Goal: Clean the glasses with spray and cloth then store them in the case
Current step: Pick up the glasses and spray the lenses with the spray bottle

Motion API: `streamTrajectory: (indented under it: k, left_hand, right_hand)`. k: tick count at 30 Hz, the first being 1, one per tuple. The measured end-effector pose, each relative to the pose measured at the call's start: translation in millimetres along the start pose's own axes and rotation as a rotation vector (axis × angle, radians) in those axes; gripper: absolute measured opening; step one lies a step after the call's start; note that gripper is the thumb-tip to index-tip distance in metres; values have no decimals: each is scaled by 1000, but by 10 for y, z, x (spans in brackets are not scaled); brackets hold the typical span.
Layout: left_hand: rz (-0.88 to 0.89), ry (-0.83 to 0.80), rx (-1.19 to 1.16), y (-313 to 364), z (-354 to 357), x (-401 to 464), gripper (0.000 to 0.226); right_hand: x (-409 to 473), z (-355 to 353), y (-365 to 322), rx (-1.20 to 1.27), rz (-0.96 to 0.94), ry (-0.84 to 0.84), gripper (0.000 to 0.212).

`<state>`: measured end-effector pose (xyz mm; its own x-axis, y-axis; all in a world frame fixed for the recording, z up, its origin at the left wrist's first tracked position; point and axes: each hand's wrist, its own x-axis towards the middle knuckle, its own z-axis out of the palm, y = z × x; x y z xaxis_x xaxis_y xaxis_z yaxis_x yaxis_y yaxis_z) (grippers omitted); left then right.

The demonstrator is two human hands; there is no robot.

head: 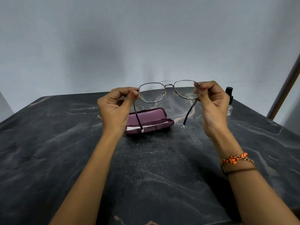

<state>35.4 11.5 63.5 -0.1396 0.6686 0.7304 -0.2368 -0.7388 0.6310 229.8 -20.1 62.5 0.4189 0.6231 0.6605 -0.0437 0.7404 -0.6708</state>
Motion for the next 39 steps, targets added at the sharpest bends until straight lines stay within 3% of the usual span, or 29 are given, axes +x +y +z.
streamTrajectory:
  k: [5,10,15,21,27,33,39]
  left_hand:
    - [230,-71,262,-34,-31,-10,14]
    - [242,-165,343,-94,-15,-52,19]
    - [285,-99,330,-81,21,-77,24]
    - [354,-80,288,-30,96,-106,25]
    - [391,-53,294,-7,186,-165,25]
    - [398,12,311,-48,362,-71,27]
    - [402,56,327,-152,654,115,23]
  right_hand:
    - [18,-33,45,-97,-53,49,24]
    - [22,-53,32,-266,-177,150,21]
    - [37,-60,18,-402,-284,214,18]
    - [29,-83,-46,-336,-302,305,8]
    - [60,-240,-25,-523,-487,444,19]
    - [70,-669,115,-996,-346,296,53]
    - [-34,-785,276,-1069,-184,42,79]
